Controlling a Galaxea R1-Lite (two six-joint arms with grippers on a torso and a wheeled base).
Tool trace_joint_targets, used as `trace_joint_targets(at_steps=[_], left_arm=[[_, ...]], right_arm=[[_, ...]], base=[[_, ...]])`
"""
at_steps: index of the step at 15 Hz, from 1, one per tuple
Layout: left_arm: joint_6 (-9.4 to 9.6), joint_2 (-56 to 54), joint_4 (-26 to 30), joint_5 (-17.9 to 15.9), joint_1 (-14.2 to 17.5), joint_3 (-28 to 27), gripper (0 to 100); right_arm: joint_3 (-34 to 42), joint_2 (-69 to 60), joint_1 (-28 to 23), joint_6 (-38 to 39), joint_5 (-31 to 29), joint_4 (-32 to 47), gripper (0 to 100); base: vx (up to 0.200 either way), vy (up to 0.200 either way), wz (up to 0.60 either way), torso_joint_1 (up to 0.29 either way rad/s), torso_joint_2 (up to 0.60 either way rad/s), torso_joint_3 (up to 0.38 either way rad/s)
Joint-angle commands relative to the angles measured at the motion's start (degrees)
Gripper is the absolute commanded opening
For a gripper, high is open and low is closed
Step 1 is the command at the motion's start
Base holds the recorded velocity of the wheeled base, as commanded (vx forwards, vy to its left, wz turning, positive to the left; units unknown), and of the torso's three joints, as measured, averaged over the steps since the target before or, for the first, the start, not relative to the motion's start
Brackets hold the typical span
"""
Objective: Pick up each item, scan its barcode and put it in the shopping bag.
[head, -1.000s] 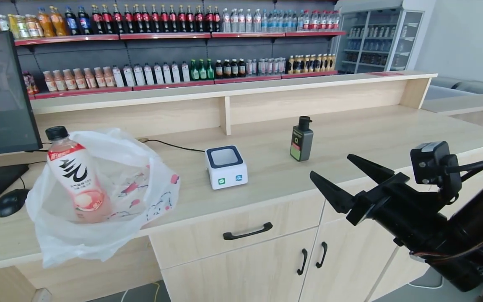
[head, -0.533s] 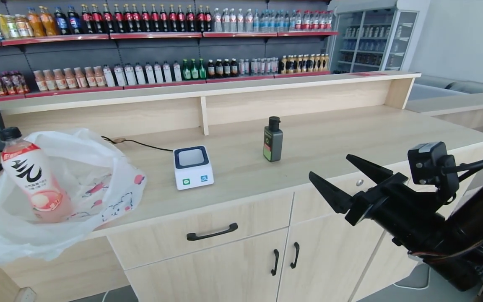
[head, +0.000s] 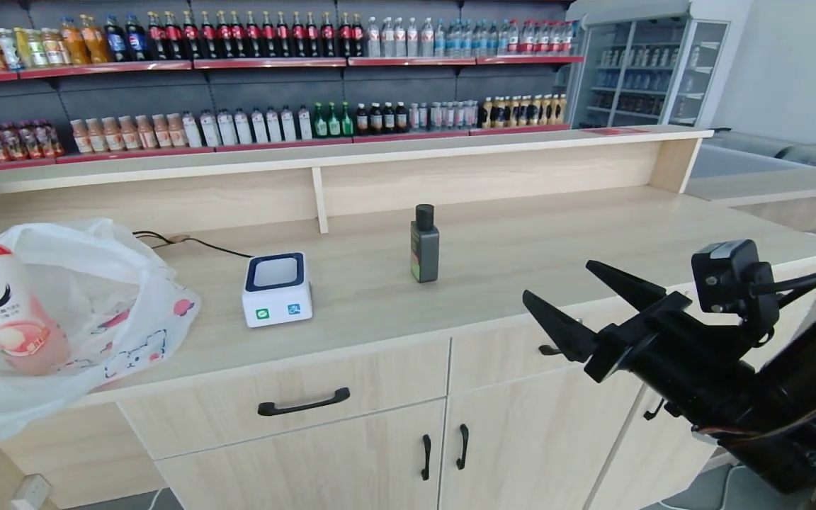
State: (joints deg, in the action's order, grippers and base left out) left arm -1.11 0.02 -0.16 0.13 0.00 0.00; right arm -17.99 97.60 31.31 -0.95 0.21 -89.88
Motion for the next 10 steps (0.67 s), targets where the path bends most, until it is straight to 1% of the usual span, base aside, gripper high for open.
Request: trace_joint_targets(at_steps=[1,2,3,10], left_arm=[[-0.03,-0.02,-0.02,0.04,0.00,0.00,100],[-0.03,0.06,-0.02,0.04,0.00,0.00,100],[-0.03,-0.02,-0.02,0.04,0.00,0.00,100],[-0.03,0.06,-0.02,0.04,0.00,0.00,100]], right_arm=[[-0.02,0.58,0.07,-0.02,0.06,-0.12,100],[-0.11,0.75,0.07,-0.02,0.06,-0.12,100],[-0.02,1.10,-0.10,-0.02,0.06,-0.12,100],[-0.99,3.56,-0.81,-0.02,0.06,-0.12,100]], base=[[0.200,-0.200,0.60,0.012,0.01,-0.002],[0.200,-0.200,0.60,0.017,0.01,0.002],[0.200,-0.200,0.00,0.012,0.00,0.002],[0.000,0.000,0.00,0.000,0.00,0.000]])
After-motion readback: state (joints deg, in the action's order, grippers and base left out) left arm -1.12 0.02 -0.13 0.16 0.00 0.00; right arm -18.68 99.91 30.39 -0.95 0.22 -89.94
